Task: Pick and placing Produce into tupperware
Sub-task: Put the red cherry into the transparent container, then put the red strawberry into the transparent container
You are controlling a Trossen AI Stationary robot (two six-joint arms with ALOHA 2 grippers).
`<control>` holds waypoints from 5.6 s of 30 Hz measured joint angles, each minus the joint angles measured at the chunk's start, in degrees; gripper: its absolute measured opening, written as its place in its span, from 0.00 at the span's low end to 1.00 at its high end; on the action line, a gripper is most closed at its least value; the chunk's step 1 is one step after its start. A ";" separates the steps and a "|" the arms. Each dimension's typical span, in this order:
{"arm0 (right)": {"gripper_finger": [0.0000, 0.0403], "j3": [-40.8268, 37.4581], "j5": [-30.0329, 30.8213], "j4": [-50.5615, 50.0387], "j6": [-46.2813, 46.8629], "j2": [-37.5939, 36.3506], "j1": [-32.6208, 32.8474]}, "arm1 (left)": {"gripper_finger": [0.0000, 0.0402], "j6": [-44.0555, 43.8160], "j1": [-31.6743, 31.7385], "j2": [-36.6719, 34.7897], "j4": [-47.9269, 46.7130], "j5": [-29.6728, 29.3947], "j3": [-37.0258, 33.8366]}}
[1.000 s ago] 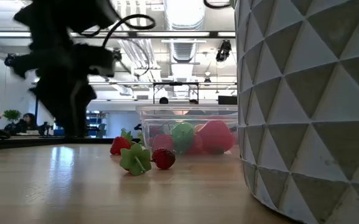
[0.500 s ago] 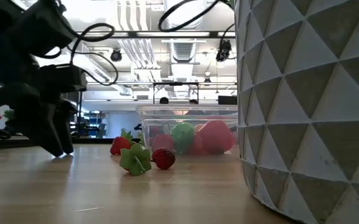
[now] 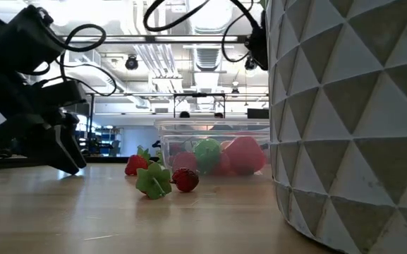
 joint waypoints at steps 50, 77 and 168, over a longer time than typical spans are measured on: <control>0.71 -2.77 -1.59 13.67 41.05 3.65 -0.14 | 0.46 -0.29 0.09 -0.79 1.83 0.82 -1.40; 0.69 -8.51 1.32 21.31 44.07 6.29 1.39 | 0.46 -0.30 0.09 -0.79 1.81 1.01 -1.35; 0.49 7.59 19.65 9.77 12.36 2.36 -10.47 | 0.46 -0.24 1.65 -0.76 2.35 1.75 0.72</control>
